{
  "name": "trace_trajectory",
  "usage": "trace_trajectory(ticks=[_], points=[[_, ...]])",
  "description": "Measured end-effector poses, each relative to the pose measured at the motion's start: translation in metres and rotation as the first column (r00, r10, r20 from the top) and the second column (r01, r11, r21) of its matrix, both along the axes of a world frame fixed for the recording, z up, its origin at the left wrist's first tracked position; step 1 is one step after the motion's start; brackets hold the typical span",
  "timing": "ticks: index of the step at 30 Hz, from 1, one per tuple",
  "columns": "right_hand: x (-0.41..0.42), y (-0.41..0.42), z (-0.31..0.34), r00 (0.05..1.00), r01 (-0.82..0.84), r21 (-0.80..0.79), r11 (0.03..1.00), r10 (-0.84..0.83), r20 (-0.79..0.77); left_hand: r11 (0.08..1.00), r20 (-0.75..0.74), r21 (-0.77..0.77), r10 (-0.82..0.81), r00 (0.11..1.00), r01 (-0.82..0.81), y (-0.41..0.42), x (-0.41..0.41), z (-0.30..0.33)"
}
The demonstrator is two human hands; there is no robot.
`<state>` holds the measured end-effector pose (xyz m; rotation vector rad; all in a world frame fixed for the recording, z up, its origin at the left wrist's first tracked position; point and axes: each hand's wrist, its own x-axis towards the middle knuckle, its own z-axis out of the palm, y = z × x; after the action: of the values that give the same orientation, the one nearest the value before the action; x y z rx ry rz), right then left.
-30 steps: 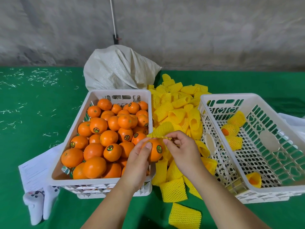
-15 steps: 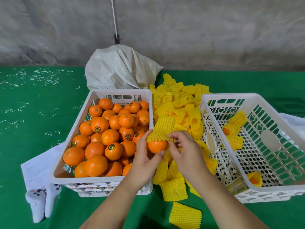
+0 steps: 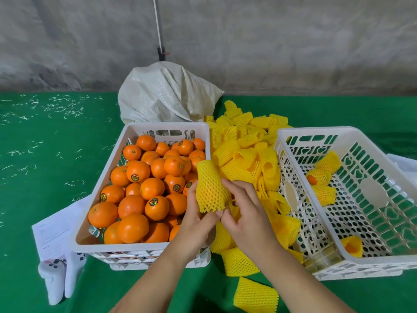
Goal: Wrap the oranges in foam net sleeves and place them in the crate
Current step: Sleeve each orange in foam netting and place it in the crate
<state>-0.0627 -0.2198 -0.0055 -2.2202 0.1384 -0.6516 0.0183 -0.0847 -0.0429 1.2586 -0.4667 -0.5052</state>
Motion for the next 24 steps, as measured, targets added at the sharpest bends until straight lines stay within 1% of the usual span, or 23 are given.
trace_trajectory(ticks=[3,5,6,7,9,10,11,12,13,14,15,16,17,18,19,20,21,22,24], points=[[0.002,-0.003,-0.004,0.99,0.105,-0.097,0.99,-0.094,0.107,1.0,0.041,0.007,0.03,0.999,-0.031,-0.003,-0.003,0.003],[0.003,-0.007,-0.004,0.971,0.191,-0.121,0.974,-0.17,0.168,0.999,0.06,0.021,0.04,0.997,-0.041,-0.006,-0.005,0.006],[0.003,-0.009,-0.005,0.966,0.205,-0.135,0.969,-0.179,0.187,0.998,0.056,0.025,0.061,0.997,-0.062,-0.008,-0.006,0.007],[0.002,-0.01,-0.006,0.966,0.193,-0.167,0.967,-0.158,0.204,0.994,0.047,0.027,0.106,0.993,-0.107,-0.009,-0.006,0.007],[-0.003,-0.004,-0.009,0.976,0.109,-0.261,0.959,-0.054,0.209,0.977,0.017,0.03,0.212,0.977,-0.212,-0.01,-0.004,0.006],[-0.005,0.002,-0.013,0.983,0.065,-0.28,0.958,-0.013,0.184,0.971,0.012,0.029,0.239,0.971,-0.239,-0.009,-0.003,0.005],[-0.008,0.007,-0.016,0.99,0.038,-0.256,0.966,-0.001,0.143,0.968,0.024,0.034,0.248,0.968,-0.249,-0.008,-0.002,0.003],[-0.01,0.011,-0.015,0.995,0.032,-0.175,0.984,-0.015,0.095,0.967,0.045,0.048,0.249,0.968,-0.251,-0.007,-0.002,0.002],[-0.011,0.013,-0.013,0.998,0.047,-0.035,0.998,-0.045,0.053,0.966,0.059,0.064,0.248,0.967,-0.252,-0.006,-0.001,0.001],[-0.012,0.015,-0.008,0.998,0.066,0.17,0.983,-0.068,0.005,0.963,0.069,0.077,0.252,0.965,-0.257,-0.006,-0.001,0.001],[-0.011,0.016,-0.002,0.997,0.076,0.409,0.909,-0.064,-0.042,0.96,0.084,0.088,0.259,0.962,-0.267,-0.006,-0.001,0.001],[-0.009,0.015,0.003,0.995,0.084,0.616,0.783,-0.039,-0.087,0.958,0.106,0.09,0.263,0.959,-0.273,-0.007,-0.001,0.0],[-0.006,0.014,0.005,0.992,0.085,0.763,0.641,0.018,-0.126,0.96,0.129,0.082,0.256,0.958,-0.267,-0.008,-0.001,-0.001],[-0.004,0.014,0.007,0.985,0.078,0.825,0.56,0.085,-0.151,0.966,0.143,0.071,0.238,0.961,-0.25,-0.009,-0.001,-0.001],[-0.002,0.015,0.01,0.975,0.057,0.829,0.557,0.149,-0.167,0.971,0.158,0.073,0.216,0.963,-0.23,-0.01,-0.002,-0.002],[-0.001,0.016,0.011,0.968,0.036,0.794,0.607,0.177,-0.179,0.972,0.173,0.093,0.198,0.965,-0.216,-0.011,-0.002,-0.003],[0.001,0.017,0.01,0.969,0.036,0.757,0.652,0.161,-0.185,0.969,0.197,0.124,0.187,0.962,-0.213,-0.012,-0.003,-0.003],[0.002,0.016,0.008,0.977,0.049,0.755,0.654,0.126,-0.172,0.963,0.225,0.156,0.182,0.957,-0.22,-0.013,-0.004,-0.003],[0.0,0.008,0.005,0.988,0.065,0.811,0.582,0.075,-0.132,0.949,0.281,0.205,0.176,0.943,-0.238,-0.013,-0.008,-0.004]])
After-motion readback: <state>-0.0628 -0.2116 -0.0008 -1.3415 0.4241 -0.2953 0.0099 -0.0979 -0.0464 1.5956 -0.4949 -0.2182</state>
